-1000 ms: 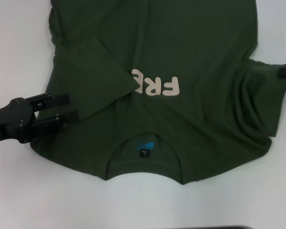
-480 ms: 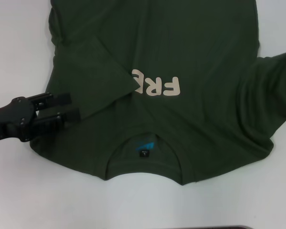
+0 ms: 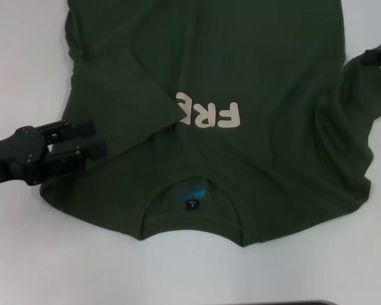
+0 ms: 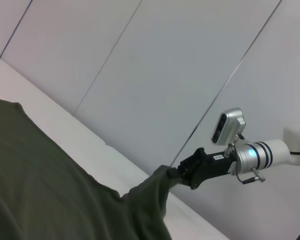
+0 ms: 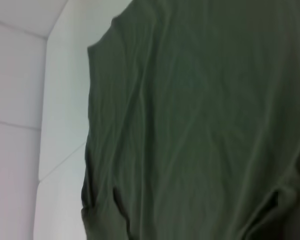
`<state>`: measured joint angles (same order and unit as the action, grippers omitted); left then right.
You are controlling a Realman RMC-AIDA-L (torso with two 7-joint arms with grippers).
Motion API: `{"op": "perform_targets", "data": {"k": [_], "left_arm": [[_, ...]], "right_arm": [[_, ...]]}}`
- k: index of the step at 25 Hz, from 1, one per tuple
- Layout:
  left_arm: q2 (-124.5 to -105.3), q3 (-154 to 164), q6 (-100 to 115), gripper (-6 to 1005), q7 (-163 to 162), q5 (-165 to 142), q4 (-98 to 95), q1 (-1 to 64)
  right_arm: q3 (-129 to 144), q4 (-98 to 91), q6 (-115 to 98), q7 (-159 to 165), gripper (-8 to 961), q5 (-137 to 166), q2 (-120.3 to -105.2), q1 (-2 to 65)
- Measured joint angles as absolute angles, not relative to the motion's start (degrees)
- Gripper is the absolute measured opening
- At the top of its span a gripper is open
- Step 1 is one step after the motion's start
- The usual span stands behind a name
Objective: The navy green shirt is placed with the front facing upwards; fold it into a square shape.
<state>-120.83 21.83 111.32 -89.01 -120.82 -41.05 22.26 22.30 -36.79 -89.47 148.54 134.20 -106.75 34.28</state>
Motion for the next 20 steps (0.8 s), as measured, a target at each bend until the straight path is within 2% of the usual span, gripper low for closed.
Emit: {"op": "perform_targets", "data": {"k": [11,20], "left_arm": [[-120.74,21.8,110.9,716,-89.0,-119.6,-41.0,22.2],[-120.73,21.2,110.7,716,-89.0,-119.5,-41.0,22.2]], "right_arm": [[23.1,-35.7,-89.3,148.2,21,134.1,-109.09,35.8],[23.1,-34.8,-89.5,147.9,22,132.9,-109.91,36.7]]}}
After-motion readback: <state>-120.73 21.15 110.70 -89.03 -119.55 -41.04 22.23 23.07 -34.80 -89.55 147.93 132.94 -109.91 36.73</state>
